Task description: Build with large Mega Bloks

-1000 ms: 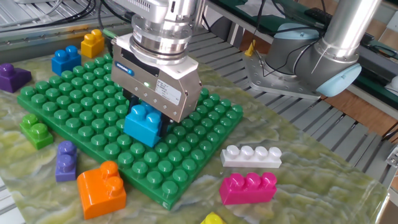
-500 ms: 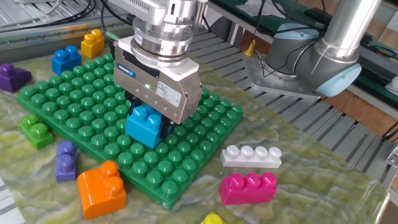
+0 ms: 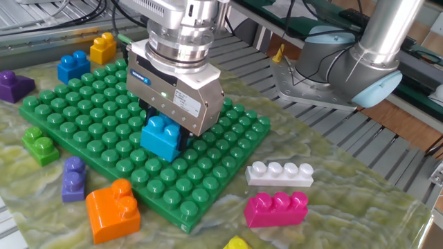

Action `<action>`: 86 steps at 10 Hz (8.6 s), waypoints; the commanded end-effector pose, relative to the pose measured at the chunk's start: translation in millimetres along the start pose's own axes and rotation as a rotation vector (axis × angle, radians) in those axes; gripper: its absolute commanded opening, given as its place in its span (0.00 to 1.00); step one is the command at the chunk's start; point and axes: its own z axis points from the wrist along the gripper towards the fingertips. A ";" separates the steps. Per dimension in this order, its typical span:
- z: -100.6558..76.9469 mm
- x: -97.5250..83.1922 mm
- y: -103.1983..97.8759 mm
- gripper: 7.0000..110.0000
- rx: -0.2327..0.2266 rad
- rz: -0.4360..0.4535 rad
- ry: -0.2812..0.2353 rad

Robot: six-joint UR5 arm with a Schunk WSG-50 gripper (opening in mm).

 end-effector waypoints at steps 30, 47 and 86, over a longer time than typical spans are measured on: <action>5.0 9.1 -1.4 0.36 -0.046 -0.114 0.103; -48.6 13.4 0.3 0.57 -0.035 -0.087 0.151; -26.9 -15.9 1.5 0.15 -0.028 -0.031 0.081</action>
